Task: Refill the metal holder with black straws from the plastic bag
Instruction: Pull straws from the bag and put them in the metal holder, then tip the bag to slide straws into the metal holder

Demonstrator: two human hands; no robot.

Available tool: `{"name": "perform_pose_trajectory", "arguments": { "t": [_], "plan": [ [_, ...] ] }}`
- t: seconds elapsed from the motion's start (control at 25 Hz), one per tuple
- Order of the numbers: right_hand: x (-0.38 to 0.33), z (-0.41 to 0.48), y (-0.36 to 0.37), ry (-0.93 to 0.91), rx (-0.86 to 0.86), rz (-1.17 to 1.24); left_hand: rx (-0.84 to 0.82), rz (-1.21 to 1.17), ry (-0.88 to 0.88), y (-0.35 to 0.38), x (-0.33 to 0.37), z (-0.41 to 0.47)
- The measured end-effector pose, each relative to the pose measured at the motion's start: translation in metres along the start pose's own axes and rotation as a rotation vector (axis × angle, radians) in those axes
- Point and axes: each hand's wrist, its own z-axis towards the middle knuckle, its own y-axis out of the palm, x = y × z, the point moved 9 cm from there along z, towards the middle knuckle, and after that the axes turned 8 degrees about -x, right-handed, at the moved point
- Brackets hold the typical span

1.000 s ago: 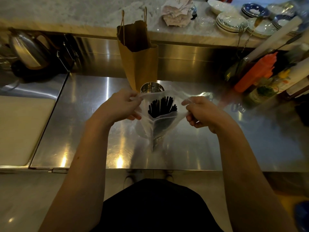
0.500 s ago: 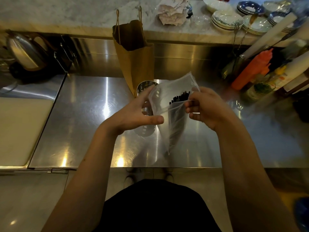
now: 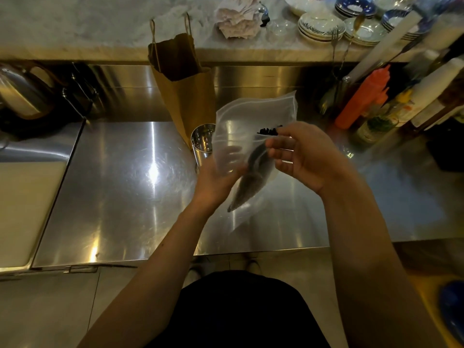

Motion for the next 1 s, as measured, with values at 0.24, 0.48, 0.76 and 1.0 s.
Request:
{"name": "perform_pose_trajectory", "arguments": {
  "t": [0.24,0.48,0.76,1.0],
  "plan": [
    [0.016,0.003,-0.047,0.038,0.030,-0.073,0.064,-0.226,-0.031,-0.003,-0.001,0.009],
    [0.106,0.023,-0.123,0.145,0.374,0.220,0.068,-0.404,-0.060,-0.002,0.010,0.020],
    [0.156,0.031,-0.113,0.219,0.053,0.680,0.011,-0.697,-0.063,0.026,0.021,0.039],
    [0.086,0.038,-0.146,-0.064,0.068,0.599,0.112,-0.903,-0.209,0.066,-0.025,0.041]
  ]
}}
